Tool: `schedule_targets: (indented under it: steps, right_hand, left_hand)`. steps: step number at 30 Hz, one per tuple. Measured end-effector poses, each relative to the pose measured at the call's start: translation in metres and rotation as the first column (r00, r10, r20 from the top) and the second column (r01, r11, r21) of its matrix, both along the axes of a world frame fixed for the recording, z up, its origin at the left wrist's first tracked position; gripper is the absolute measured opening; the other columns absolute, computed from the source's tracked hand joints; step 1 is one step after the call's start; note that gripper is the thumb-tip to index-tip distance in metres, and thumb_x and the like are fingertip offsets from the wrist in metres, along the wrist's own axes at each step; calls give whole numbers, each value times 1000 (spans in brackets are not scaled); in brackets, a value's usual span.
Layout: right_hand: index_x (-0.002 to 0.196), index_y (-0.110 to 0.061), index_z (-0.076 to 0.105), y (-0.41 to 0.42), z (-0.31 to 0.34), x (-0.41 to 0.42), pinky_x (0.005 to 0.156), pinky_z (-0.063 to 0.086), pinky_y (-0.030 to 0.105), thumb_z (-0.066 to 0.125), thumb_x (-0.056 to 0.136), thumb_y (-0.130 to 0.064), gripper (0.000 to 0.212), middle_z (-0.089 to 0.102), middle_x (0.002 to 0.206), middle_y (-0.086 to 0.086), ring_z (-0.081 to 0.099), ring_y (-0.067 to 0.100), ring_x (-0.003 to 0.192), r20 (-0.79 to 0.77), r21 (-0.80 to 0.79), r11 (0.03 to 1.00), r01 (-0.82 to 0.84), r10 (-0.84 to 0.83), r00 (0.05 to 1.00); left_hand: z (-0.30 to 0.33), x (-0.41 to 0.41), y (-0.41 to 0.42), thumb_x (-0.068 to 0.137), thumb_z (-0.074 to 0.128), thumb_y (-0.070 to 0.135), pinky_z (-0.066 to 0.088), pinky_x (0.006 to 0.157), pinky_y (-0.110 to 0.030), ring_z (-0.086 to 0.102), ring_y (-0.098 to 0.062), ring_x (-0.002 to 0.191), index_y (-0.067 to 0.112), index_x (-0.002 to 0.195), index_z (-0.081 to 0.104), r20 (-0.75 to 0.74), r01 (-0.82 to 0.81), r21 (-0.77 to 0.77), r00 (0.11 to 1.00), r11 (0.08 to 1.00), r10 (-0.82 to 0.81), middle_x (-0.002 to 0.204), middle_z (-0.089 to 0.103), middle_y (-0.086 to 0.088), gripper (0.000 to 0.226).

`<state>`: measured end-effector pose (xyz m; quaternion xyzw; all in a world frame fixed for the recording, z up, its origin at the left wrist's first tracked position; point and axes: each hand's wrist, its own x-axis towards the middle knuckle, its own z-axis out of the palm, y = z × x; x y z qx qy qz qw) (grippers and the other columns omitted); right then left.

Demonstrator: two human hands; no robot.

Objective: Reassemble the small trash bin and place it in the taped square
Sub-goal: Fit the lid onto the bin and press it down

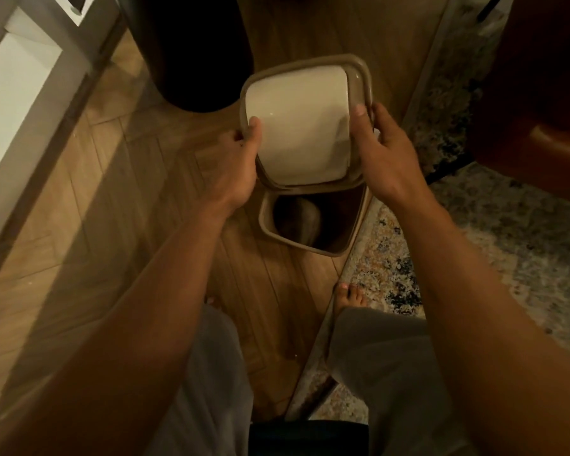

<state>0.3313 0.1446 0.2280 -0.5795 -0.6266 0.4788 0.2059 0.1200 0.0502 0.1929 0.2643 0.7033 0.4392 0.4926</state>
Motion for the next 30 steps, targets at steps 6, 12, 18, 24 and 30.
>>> schedule_targets:
  steps: [6,12,18,24,30]
  right_hand:
    - [138,-25,63,2,-8,-10,74,46,22,43,87,-79,77,65,114,-15,61,7,103,99,6,999,-43,42,994]
    - [138,-9,61,-2,-33,-13,84,45,34,43,93,-74,81,65,134,12,61,33,119,378,-142,983,-114,160,912]
    - [137,-3,61,-9,-46,-7,89,47,35,47,96,-67,78,62,138,19,59,36,124,452,-234,957,-173,265,852]
    - [150,-4,48,-13,-51,6,107,47,38,61,94,-58,78,55,149,16,55,33,132,392,-274,944,-183,284,875]
    - [160,-6,9,-18,-52,21,106,45,40,65,91,-57,102,44,156,16,50,35,137,397,-287,940,-184,291,870]
  left_hand:
    - [-11,0,-5,97,49,56,36,58,5,51,8,80,12,149,30,-382,92,-137,914,986,-138,118,51,10,71]
    - [-23,5,-6,100,49,46,36,111,-39,45,-28,135,10,153,19,-337,282,-310,860,908,-382,152,43,-10,71]
    - [-30,9,-13,100,47,47,26,116,-35,34,-26,143,13,158,12,-314,395,-365,800,843,-511,159,32,-7,75]
    - [-29,19,-13,100,51,34,23,118,-37,29,-26,146,13,158,11,-356,452,-348,746,821,-562,162,27,-7,73]
    - [-26,22,-8,98,55,31,30,116,-43,36,-29,142,13,156,19,-389,462,-382,706,801,-592,158,34,-10,70]
